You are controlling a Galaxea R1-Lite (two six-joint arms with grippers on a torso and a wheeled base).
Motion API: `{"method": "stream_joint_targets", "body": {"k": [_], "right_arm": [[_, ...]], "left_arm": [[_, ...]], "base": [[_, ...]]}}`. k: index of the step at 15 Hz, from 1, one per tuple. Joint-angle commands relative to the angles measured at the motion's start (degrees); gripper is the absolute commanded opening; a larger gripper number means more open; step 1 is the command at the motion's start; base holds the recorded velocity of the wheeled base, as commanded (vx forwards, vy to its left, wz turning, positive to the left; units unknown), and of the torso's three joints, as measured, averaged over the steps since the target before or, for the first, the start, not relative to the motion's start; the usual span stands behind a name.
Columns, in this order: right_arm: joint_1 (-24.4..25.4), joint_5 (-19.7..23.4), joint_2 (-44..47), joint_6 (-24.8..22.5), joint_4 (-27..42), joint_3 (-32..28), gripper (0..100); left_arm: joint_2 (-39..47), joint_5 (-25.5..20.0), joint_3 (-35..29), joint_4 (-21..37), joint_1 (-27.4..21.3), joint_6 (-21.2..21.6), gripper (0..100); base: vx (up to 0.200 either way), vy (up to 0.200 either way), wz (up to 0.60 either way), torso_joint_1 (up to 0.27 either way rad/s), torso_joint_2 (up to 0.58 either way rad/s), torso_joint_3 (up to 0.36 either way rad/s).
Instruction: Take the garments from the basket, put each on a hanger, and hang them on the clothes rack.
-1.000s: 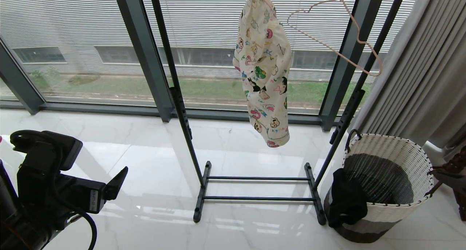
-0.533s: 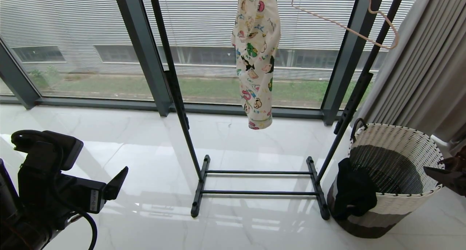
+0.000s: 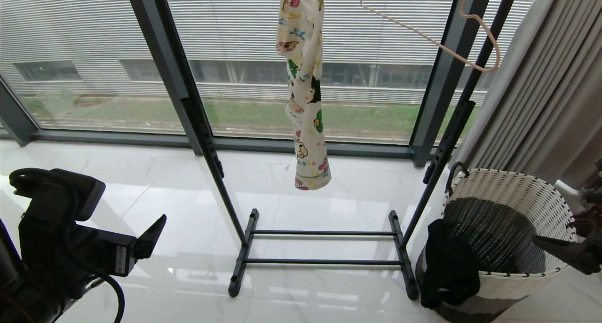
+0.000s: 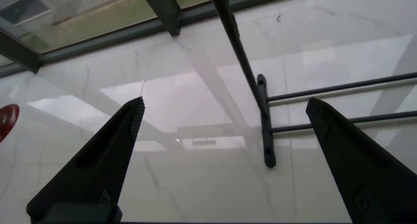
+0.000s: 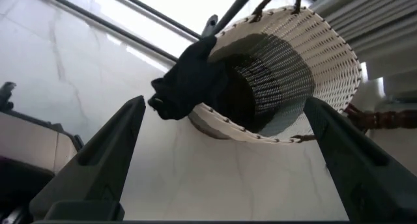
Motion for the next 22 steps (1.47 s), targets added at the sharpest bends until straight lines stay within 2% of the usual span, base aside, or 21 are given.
{"method": "stream_joint_targets", "body": {"k": [1, 4, 6, 8, 9, 10, 12, 13, 15, 20, 22], "right_arm": [[0.5, 1.5, 0.1, -1.9, 0.0, 2.9, 100], [2.1, 7.6, 1.9, -9.1, 0.0, 6.8, 100], [3.4, 8.2, 5.4, -12.6, -2.7, 12.6, 100], [5.5, 8.0, 11.7, -16.2, -16.8, 23.0, 100], [6.2, 7.9, 15.0, -17.8, -23.5, 26.9, 100], [6.5, 7.9, 18.1, -19.9, -27.4, 29.2, 100], [6.3, 6.5, 22.6, -21.1, -30.6, 30.8, 100], [5.3, 3.9, 24.2, -20.9, -31.3, 30.9, 100], [3.9, 3.4, 26.3, -20.8, -32.6, 30.8, 100], [3.9, 3.1, 32.4, -20.8, -39.9, 31.6, 100], [1.9, 2.5, 35.4, -20.8, -42.9, 32.9, 100]], "left_arm": [[0.0, 0.0, 0.1, 0.0, 0.0, 0.1, 100], [-0.4, 0.0, 0.1, 0.0, 0.0, 0.1, 100], [-0.7, 0.0, 0.0, 0.0, 0.0, 0.0, 100], [-0.9, 0.0, 0.0, 0.0, 0.0, 0.1, 100], [-1.0, 0.0, 0.0, 0.0, 0.0, 0.1, 100], [-1.5, 0.0, 0.0, 0.0, 0.0, 0.1, 100], [-2.1, 0.0, 0.2, 0.0, 0.1, 0.1, 100], [-2.6, 0.1, 0.7, 0.0, 0.1, 0.1, 100], [-3.2, 0.1, 1.7, 0.0, 0.1, 0.1, 100], [-3.5, 0.1, 1.7, 0.0, 0.2, 0.1, 100], [-3.8, 0.2, 1.7, 0.0, 0.2, 0.1, 100]], "base": [[0.2, 0.0, 0.0, 0.002, 0.0, 0.007], [0.067, 0.0, 0.0, 0.001, 0.0, 0.002], [0.0, 0.0, 0.0, 0.0, 0.0, 0.0], [0.0, 0.0, 0.0, 0.0, 0.0, 0.0], [0.0, 0.0, 0.0, 0.0, 0.0, 0.0], [0.0, 0.0, 0.0, 0.0, 0.0, 0.0], [0.0, 0.0, 0.0, 0.0, 0.0, 0.0], [0.0, 0.0, 0.0, 0.0, 0.0, 0.0], [0.0, 0.0, 0.0, 0.0, 0.0, 0.0], [0.0, 0.0, 0.0, 0.0, 0.0, 0.0], [0.0, 0.0, 0.0, 0.0, 0.0, 0.0]]}}
